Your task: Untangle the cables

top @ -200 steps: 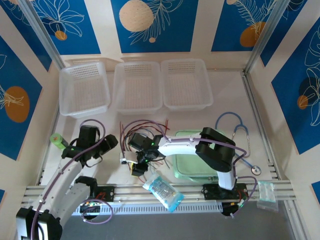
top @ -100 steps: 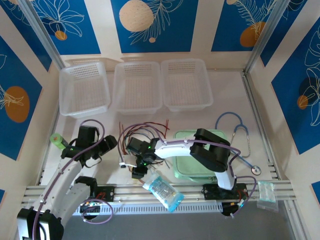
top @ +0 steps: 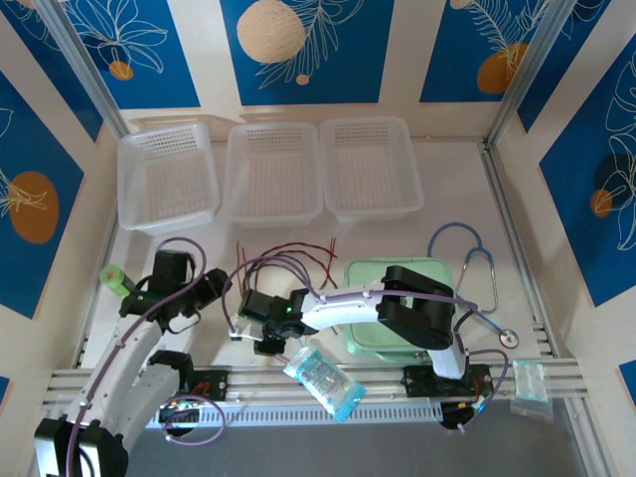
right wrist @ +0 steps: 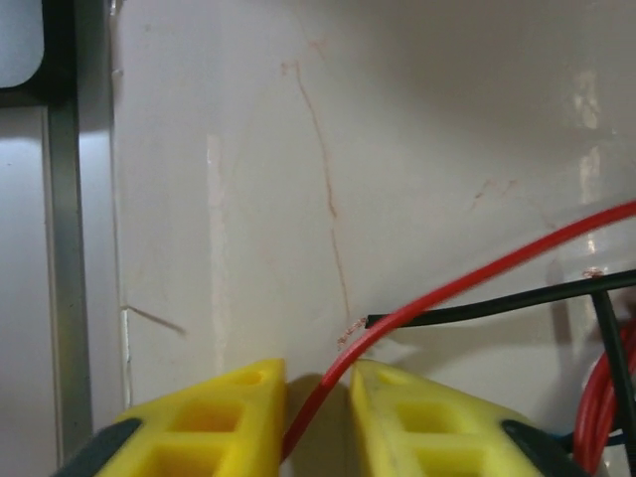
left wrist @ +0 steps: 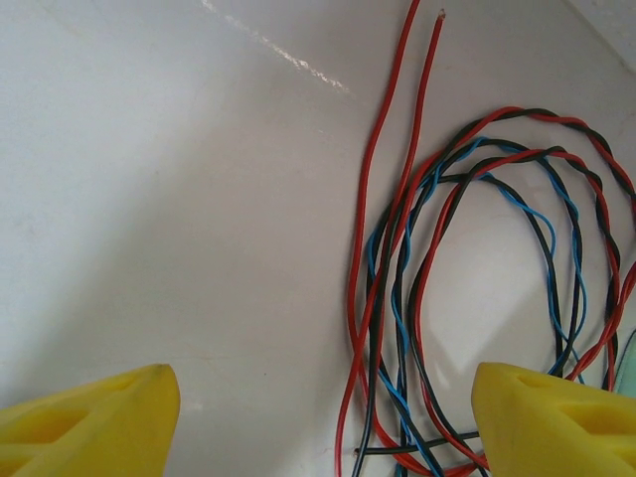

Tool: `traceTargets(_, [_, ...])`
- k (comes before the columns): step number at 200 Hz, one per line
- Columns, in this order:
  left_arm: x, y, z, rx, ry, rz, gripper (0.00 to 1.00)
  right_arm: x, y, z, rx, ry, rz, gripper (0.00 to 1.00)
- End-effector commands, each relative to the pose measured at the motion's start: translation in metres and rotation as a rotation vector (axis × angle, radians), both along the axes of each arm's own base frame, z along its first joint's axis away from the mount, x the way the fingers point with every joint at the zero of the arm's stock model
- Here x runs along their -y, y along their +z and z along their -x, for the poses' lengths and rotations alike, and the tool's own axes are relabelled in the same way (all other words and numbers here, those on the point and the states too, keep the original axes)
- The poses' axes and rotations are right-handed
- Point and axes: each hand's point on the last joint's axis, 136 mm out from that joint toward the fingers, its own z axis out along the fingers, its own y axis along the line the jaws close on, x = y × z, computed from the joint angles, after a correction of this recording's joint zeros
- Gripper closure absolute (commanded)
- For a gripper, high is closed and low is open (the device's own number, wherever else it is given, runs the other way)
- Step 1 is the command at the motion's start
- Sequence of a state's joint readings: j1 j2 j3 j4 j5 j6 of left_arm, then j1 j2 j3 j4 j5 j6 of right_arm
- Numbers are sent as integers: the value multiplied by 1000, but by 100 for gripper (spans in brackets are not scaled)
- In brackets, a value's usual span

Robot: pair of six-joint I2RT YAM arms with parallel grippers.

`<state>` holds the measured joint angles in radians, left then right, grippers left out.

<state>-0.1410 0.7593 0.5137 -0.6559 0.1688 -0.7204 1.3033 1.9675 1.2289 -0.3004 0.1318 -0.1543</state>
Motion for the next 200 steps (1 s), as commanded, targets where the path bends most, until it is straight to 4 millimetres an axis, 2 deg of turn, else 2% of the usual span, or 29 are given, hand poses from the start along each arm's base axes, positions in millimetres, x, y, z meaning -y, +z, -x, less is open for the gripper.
traceTargets(1, [-1,14,-3,26,-15,-2,23,12,-25,-4,11,-25,78,87])
traceTargets(14, [-2,16,-3,31,-15,-5,23,10,-19,-8,8,-40,59,95])
traceTargets(32, [-2,21,-4,37,-20,-11,23,6,-11,-11,3,-54,28,100])
traceTargets(74, [-4,45,-9,79,-48,-46,23,-5,16,-22,6,-89,-64,100])
traceTargets(90, [-4,56,-12,98,-60,-56,23,-7,36,-31,11,-117,-133,100])
traceTargets(127, [0,86,-20,139,-95,-49,23,-7,96,-49,0,-159,-323,100])
traceTargets(166, [10,134,-35,236,-153,-29,21,-3,158,-71,-37,-189,-508,100])
traceTargets(200, [21,174,-45,303,-198,10,23,5,192,-102,-31,-240,-607,100])
